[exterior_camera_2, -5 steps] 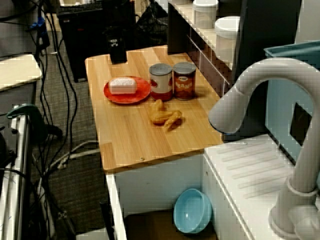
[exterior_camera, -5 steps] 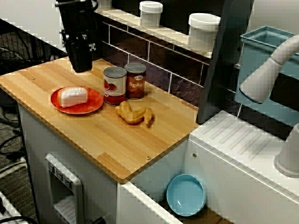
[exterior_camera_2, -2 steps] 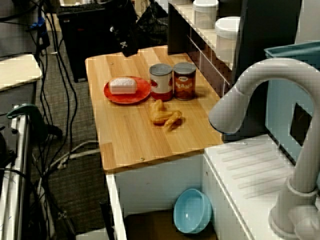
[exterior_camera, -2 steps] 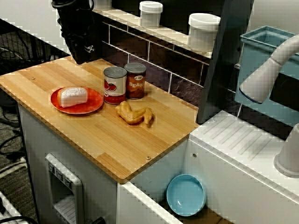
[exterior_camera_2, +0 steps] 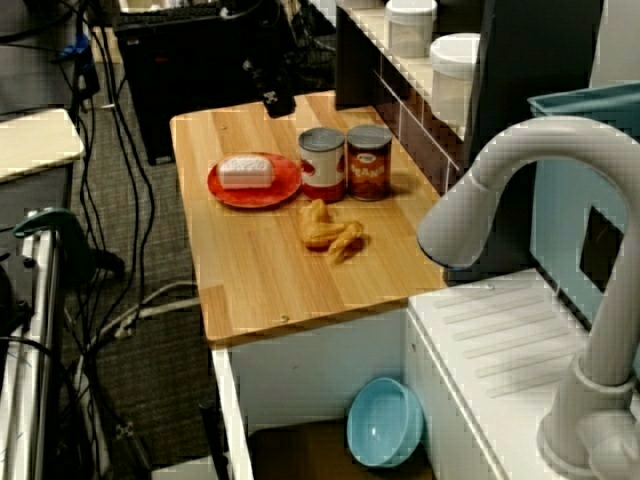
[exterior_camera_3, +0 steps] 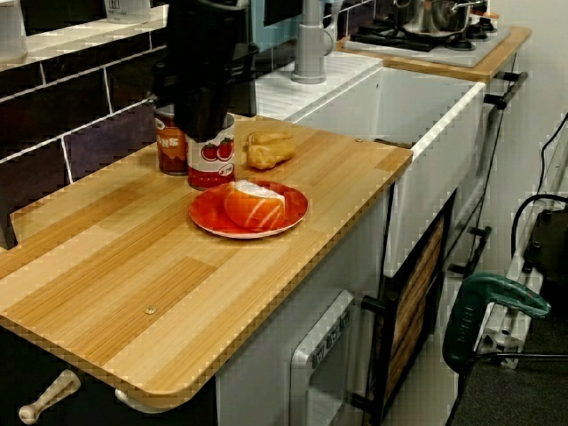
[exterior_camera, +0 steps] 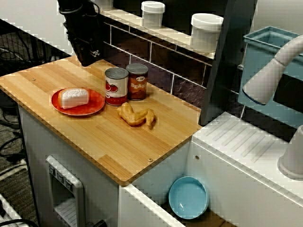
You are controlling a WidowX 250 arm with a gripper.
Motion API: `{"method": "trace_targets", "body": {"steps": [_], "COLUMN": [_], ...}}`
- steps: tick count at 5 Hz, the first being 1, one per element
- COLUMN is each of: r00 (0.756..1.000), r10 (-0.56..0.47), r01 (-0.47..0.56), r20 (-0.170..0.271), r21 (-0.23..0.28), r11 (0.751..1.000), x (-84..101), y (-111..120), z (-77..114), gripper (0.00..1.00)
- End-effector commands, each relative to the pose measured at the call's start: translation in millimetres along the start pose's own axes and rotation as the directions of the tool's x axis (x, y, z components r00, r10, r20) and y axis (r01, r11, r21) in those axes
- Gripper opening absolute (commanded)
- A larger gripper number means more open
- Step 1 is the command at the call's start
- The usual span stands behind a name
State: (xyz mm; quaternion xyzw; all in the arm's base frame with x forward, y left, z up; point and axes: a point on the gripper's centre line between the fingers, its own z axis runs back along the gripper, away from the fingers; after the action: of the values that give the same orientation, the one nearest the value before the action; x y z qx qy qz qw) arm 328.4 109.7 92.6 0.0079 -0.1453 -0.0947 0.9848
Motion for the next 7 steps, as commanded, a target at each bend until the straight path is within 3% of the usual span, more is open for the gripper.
{"method": "trace_targets", "body": {"steps": [1, 3, 4, 5, 6, 7], "r00": [0.999, 0.999, 0.999, 0.998, 0.997, 0.993], "r10": [-0.013, -0.020, -0.033, -0.052, 0.026, 0.031], "r01": [0.010, 0.019, 0.033, 0.047, -0.051, -0.085], "r20": [0.053, 0.033, -0.011, -0.041, -0.077, -0.115], "r21": [0.054, 0.028, -0.017, -0.101, -0.339, -0.497], "r11": [0.998, 0.999, 0.999, 0.994, 0.940, 0.864], "x": [27.7, 41.2, 44.3, 45.4, 48.0, 46.1], "y": [29, 39, 29, 18, 14, 5], "z": [7.2, -9.0, -21.6, -30.0, -33.3, -30.8], "gripper": [0.00, 0.00, 0.00, 0.00, 0.00, 0.00]}}
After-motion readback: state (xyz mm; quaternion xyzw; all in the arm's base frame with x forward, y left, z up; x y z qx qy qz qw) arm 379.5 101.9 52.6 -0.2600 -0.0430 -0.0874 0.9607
